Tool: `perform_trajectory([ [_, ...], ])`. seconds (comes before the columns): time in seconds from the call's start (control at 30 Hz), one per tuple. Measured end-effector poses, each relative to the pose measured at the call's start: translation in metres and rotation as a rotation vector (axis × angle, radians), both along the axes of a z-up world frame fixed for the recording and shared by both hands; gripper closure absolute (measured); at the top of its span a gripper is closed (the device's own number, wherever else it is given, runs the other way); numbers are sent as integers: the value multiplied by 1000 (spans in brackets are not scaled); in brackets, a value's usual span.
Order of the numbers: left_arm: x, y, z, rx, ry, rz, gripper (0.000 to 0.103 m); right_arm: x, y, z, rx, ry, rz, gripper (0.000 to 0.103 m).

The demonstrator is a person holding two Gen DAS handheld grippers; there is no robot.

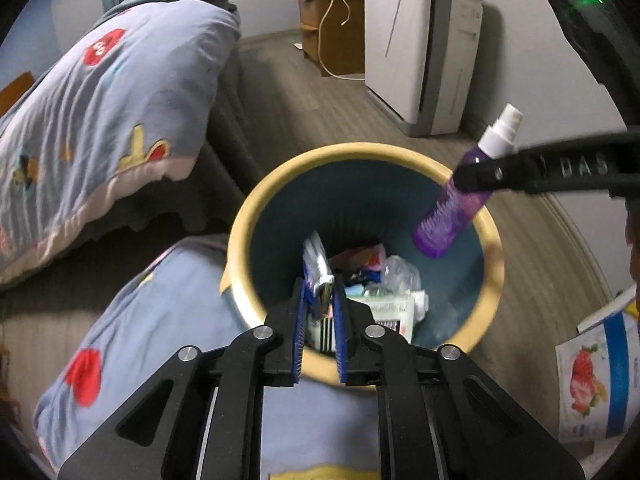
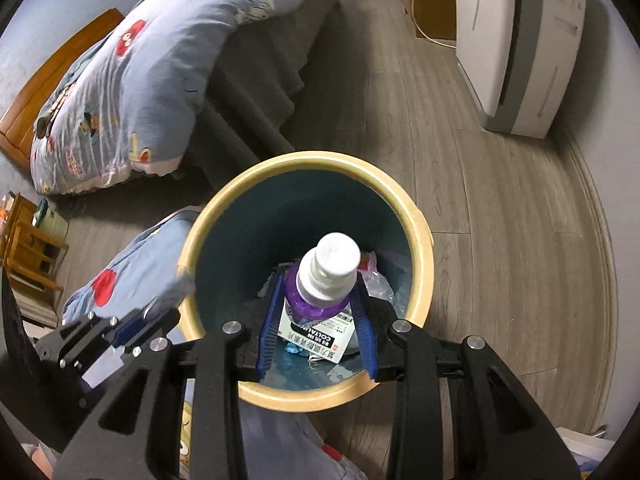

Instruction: Collect trash

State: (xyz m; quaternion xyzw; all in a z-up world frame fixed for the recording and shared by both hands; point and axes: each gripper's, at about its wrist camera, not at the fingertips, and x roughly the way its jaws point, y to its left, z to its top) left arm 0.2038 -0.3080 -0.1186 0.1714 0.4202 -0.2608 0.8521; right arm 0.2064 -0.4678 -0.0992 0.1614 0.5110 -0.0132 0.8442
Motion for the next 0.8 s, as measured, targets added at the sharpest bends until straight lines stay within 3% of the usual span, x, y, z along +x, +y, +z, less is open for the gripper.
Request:
perform_trajectory([
  [0.03, 3, -2, -2, 2, 2, 0, 84, 0, -3, -2, 7, -4, -7, 69],
  [0.1, 9, -3, -7, 9, 11, 11, 63, 2, -7, -5, 13, -11, -17, 61],
  [0.17, 11, 4, -8, -5, 16, 23, 55, 3, -8, -7, 8, -5, -19, 60],
  [0.43, -4, 28, 7, -22, 18, 55, 51, -6, -5, 1, -27, 17, -7, 60],
  [0.53, -17, 37, 25, -27, 2, 65, 42, -17, 0, 22, -61, -21, 5, 58],
  [0.63, -36, 51, 48, -61, -10, 67, 36, -38, 7, 43, -74, -72, 11, 48],
  [0.7, -48, 61, 63, -66, -27, 79, 16, -52, 11, 55, -78, -89, 13, 39],
  [0.8, -65, 75, 81, -96, -33, 113, 8, -76, 17, 72, -108, -128, 3, 19],
])
